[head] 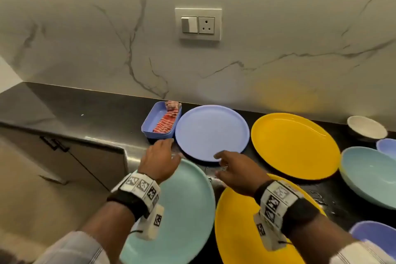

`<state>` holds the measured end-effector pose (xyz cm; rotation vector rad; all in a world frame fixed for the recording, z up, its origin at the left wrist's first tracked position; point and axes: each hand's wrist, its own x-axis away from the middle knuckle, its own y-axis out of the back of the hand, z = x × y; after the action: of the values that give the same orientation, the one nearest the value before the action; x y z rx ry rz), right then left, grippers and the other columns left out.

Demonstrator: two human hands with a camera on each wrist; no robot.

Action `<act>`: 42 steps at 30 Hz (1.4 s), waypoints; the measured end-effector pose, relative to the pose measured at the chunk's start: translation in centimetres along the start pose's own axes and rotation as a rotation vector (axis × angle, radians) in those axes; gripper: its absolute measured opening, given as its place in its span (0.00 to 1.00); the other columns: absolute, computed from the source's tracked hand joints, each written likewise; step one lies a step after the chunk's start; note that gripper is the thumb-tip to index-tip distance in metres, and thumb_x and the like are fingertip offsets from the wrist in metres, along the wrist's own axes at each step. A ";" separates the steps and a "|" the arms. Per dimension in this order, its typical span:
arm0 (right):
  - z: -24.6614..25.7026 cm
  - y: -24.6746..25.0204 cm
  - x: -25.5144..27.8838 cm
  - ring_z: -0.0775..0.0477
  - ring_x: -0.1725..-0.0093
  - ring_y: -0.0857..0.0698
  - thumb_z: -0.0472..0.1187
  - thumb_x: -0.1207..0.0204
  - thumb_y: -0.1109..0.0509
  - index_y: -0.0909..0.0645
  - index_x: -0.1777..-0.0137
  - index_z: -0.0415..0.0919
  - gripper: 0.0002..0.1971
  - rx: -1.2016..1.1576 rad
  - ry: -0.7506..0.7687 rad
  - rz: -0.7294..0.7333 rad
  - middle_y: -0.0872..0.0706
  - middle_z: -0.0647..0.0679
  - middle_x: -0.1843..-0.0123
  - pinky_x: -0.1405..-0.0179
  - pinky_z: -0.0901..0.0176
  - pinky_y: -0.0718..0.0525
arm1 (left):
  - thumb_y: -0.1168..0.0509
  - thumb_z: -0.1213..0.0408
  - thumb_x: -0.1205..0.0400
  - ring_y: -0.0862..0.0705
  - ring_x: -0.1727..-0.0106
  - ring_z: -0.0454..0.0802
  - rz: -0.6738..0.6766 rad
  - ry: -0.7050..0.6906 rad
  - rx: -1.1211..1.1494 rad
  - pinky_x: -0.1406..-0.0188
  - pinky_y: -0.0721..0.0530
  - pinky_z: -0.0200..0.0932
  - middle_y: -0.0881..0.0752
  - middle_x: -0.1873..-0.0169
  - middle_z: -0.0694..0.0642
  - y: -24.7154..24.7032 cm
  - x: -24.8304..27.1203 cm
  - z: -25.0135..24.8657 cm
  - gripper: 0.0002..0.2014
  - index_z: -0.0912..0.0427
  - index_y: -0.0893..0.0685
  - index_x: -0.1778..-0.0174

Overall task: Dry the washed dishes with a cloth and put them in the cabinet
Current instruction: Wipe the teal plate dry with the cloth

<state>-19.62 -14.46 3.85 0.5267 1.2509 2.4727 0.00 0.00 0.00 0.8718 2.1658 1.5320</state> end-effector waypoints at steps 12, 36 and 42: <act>6.2 -1.9 -16.6 0.46 0.33 0.18 0.49 0.18 0.32 0.26 0.24 0.50 0.22 0.171 -0.031 -0.023 0.16 0.50 0.31 0.30 0.52 0.22 | 0.41 0.48 0.18 0.19 0.41 0.56 0.083 0.082 -0.362 0.39 0.29 0.54 0.13 0.47 0.53 3.0 -14.0 4.7 0.14 0.49 0.16 0.45; 9.3 0.7 -21.2 0.42 0.17 0.37 0.43 0.31 0.18 0.43 0.14 0.44 0.49 0.120 0.188 -0.041 0.35 0.41 0.16 0.21 0.53 0.36 | 0.39 0.52 0.22 0.16 0.56 0.64 -0.013 -0.208 0.135 0.53 0.16 0.55 0.13 0.58 0.62 9.6 -14.5 3.0 0.15 0.60 0.15 0.54; 11.6 2.8 -19.7 0.36 0.49 0.16 0.38 0.26 0.27 0.22 0.36 0.42 0.19 0.010 0.208 -0.221 0.12 0.40 0.45 0.55 0.51 0.20 | 0.35 0.58 0.15 0.17 0.47 0.54 -0.247 -0.409 0.367 0.44 0.18 0.54 0.15 0.47 0.58 12.2 -10.9 3.5 0.11 0.57 0.14 0.40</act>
<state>2.73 -16.56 8.92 0.1261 1.3200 2.3797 13.75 -1.90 9.38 0.8918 2.1700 0.7712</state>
